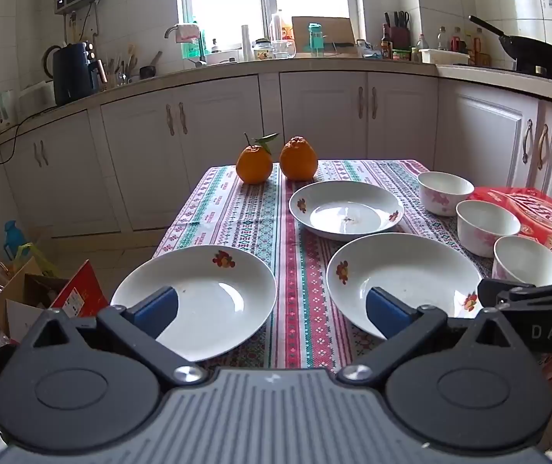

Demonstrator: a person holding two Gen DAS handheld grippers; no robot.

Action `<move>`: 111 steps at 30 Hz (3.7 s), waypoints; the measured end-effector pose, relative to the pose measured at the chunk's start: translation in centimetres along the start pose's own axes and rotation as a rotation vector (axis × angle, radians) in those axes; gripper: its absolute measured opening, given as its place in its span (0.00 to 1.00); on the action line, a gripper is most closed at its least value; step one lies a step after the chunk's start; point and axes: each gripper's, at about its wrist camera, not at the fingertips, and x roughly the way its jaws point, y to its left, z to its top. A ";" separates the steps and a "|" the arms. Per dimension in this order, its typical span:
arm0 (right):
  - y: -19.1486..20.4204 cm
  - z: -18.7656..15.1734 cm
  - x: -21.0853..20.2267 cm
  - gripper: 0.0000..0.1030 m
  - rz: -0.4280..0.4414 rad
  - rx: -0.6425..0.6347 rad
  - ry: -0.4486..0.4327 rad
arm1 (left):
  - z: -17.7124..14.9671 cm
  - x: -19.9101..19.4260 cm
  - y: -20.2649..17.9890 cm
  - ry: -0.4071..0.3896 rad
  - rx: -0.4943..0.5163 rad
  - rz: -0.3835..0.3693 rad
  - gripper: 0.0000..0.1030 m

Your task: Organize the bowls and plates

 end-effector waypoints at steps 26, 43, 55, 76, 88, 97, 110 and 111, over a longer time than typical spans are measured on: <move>0.3 0.1 -0.3 1.00 -0.021 -0.016 -0.006 | -0.1 -0.2 0.1 -0.002 -0.021 -0.003 1.00; 0.2 0.1 -0.3 1.00 -0.026 -0.021 -0.011 | 0.0 -0.1 0.3 0.000 -0.028 -0.004 1.00; 0.4 0.2 -0.2 1.00 -0.033 -0.032 -0.007 | 0.0 0.0 0.2 0.002 -0.027 -0.001 1.00; 0.5 0.2 0.0 1.00 -0.038 -0.038 -0.004 | 0.0 0.3 0.1 0.009 -0.029 0.000 1.00; 0.5 0.2 0.0 1.00 -0.038 -0.038 -0.004 | 0.1 0.4 0.1 0.015 -0.026 -0.002 1.00; 0.5 0.3 0.0 1.00 -0.022 -0.044 -0.008 | 0.1 0.6 0.2 0.018 -0.032 0.018 1.00; -1.1 2.6 1.8 1.00 -0.012 -0.104 -0.031 | 0.8 2.0 3.0 -0.008 -0.073 -0.022 1.00; -1.2 2.8 2.0 1.00 -0.004 -0.110 -0.033 | 0.9 2.1 3.3 -0.011 -0.072 -0.020 1.00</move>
